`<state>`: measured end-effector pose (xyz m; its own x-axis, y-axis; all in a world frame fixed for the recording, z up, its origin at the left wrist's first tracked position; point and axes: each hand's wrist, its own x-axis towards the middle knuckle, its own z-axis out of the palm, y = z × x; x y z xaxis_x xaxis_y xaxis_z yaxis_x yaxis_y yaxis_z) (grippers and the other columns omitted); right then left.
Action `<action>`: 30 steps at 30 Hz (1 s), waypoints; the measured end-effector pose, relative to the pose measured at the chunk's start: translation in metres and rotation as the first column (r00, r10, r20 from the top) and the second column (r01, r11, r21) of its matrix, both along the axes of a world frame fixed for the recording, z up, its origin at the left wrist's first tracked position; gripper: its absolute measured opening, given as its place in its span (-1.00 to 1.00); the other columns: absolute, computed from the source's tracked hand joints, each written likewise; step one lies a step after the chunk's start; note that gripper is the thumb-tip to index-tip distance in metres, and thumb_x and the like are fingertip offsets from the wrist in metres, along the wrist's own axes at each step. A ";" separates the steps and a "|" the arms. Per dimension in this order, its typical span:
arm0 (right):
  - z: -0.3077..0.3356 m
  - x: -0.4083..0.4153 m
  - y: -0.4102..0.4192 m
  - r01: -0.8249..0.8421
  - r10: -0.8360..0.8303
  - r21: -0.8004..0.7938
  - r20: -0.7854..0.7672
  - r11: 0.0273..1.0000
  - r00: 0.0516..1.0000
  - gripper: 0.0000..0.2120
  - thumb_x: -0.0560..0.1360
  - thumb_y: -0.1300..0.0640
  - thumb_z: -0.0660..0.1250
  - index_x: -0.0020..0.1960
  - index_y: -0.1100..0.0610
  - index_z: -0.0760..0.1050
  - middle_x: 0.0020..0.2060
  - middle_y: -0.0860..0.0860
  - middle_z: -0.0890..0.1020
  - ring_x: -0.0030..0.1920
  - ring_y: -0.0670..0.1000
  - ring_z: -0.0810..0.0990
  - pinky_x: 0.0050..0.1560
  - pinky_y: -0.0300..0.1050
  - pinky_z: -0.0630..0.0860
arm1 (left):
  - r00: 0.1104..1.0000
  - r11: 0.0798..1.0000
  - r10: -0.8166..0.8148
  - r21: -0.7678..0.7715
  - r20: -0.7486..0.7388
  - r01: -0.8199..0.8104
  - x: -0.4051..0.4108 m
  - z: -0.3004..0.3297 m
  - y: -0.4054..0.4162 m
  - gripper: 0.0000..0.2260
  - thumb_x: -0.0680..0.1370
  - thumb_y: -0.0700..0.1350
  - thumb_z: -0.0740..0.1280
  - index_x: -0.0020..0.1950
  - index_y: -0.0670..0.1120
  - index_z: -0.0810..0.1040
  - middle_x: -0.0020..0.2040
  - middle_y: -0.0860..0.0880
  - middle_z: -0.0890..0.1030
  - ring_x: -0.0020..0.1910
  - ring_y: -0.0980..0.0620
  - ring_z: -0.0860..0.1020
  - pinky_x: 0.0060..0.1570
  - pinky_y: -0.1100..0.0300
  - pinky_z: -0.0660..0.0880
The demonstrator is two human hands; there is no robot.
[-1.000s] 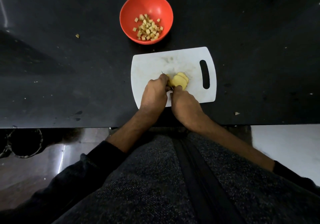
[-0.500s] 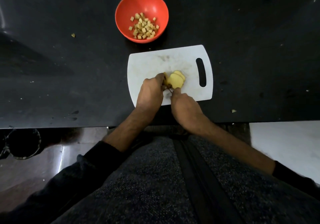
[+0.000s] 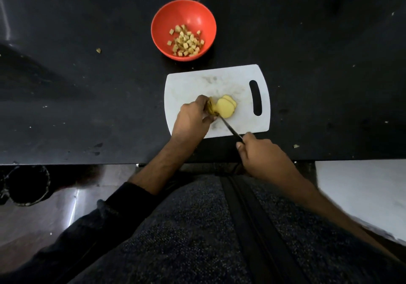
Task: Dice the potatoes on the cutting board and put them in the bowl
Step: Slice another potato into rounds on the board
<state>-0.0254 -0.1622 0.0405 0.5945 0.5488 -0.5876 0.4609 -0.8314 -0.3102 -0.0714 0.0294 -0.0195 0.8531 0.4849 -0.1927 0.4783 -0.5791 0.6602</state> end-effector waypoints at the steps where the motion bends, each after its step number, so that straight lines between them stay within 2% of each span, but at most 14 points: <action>1: 0.006 0.002 0.001 -0.007 0.006 0.017 0.046 1.000 0.999 -0.76 0.67 -0.10 0.02 -0.01 0.07 0.23 -0.29 0.03 0.43 -0.30 0.11 0.40 -0.26 0.00 0.33 | 1.000 1.000 -0.008 0.011 -0.011 0.008 0.000 0.000 -0.002 -0.61 0.48 -0.10 0.50 0.25 -0.11 0.49 0.01 -0.14 0.66 0.01 -0.20 0.62 -0.04 -0.10 0.57; 3: 0.018 0.005 0.008 -0.016 -0.005 0.134 0.152 0.991 0.988 -0.77 0.67 -0.09 0.04 -0.01 0.06 0.25 -0.36 -0.01 0.42 -0.38 0.05 0.39 -0.34 -0.04 0.29 | 1.000 0.999 -0.016 0.030 -0.015 0.016 0.001 0.000 -0.007 -0.61 0.48 -0.10 0.49 0.25 -0.10 0.48 0.02 -0.13 0.65 -0.01 -0.21 0.60 -0.05 -0.10 0.56; 5: 0.018 0.007 0.025 -0.010 -0.062 0.326 0.209 0.945 0.976 -0.81 0.66 -0.06 0.11 0.04 0.07 0.28 -0.36 -0.05 0.47 -0.41 -0.01 0.43 -0.41 -0.08 0.28 | 1.000 1.000 -0.007 0.027 0.008 0.006 0.000 -0.001 -0.007 -0.64 0.48 -0.10 0.48 0.24 -0.08 0.48 0.03 -0.10 0.66 0.00 -0.18 0.61 -0.03 -0.08 0.56; 7: 0.004 0.014 0.044 0.004 -0.119 0.450 0.228 0.893 0.966 -0.81 0.62 -0.01 0.22 0.08 0.09 0.31 -0.24 -0.04 0.53 -0.32 0.01 0.51 -0.38 -0.05 0.39 | 1.000 1.000 0.013 0.005 0.026 -0.013 -0.001 -0.002 -0.004 -0.65 0.47 -0.09 0.49 0.21 -0.07 0.51 0.03 -0.07 0.67 0.02 -0.13 0.62 -0.01 -0.06 0.57; 10: -0.024 0.027 0.068 0.053 -0.182 0.507 0.208 0.860 0.961 -0.78 0.56 0.04 0.32 0.07 0.13 0.34 -0.08 0.03 0.56 -0.14 0.10 0.59 -0.24 0.06 0.54 | 0.997 0.997 0.053 -0.053 0.054 -0.050 -0.003 -0.002 -0.001 -0.65 0.45 -0.08 0.51 0.20 -0.05 0.54 0.04 -0.02 0.68 0.04 -0.07 0.63 0.04 -0.04 0.58; 17: -0.048 0.031 0.073 0.129 -0.243 0.511 0.162 0.850 0.956 -0.72 0.52 0.05 0.40 0.11 0.09 0.37 -0.09 -0.01 0.65 -0.09 0.09 0.65 -0.18 0.08 0.60 | 0.980 0.973 0.159 -0.187 0.119 -0.135 -0.013 -0.006 0.010 -0.65 0.41 -0.14 0.56 0.15 -0.08 0.57 0.00 0.04 0.68 0.05 0.13 0.62 0.05 0.12 0.59; 22: -0.041 0.036 0.080 -0.048 -0.165 0.479 0.394 0.877 0.904 -0.78 0.56 0.05 0.34 0.09 0.12 0.36 -0.12 -0.02 0.63 -0.16 0.09 0.63 -0.29 -0.03 0.51 | 0.970 0.961 0.209 -0.207 0.125 -0.181 -0.017 -0.006 0.016 -0.63 0.43 -0.18 0.54 0.19 -0.08 0.56 0.03 0.06 0.66 0.06 0.15 0.61 0.03 0.24 0.57; 26: -0.041 0.036 0.094 -0.244 -0.008 0.400 0.534 0.883 0.845 -0.82 0.59 0.09 0.29 0.11 0.13 0.35 -0.16 0.03 0.60 -0.28 0.13 0.60 -0.39 -0.01 0.51 | 0.954 0.942 0.277 -0.228 0.115 -0.246 -0.024 -0.005 0.024 -0.64 0.41 -0.15 0.57 0.16 -0.05 0.58 0.01 0.11 0.67 0.03 0.21 0.60 -0.08 0.45 0.47; 30: -0.042 0.039 0.106 -0.322 0.084 0.318 0.581 0.892 0.809 -0.82 0.56 0.20 0.34 0.09 0.11 0.36 -0.16 0.02 0.56 -0.34 0.10 0.55 -0.45 -0.03 0.46 | 0.950 0.944 0.285 -0.207 0.127 -0.255 -0.028 -0.002 0.030 -0.66 0.41 -0.19 0.55 0.15 -0.04 0.59 -0.02 0.13 0.65 -0.03 0.23 0.60 -0.13 0.45 0.47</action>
<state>0.0141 -0.0558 -0.0016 0.5934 0.8009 0.0802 0.7930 -0.5645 -0.2293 -0.0998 0.0595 -0.0219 0.7212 0.6692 -0.1788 0.4842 -0.3024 0.8211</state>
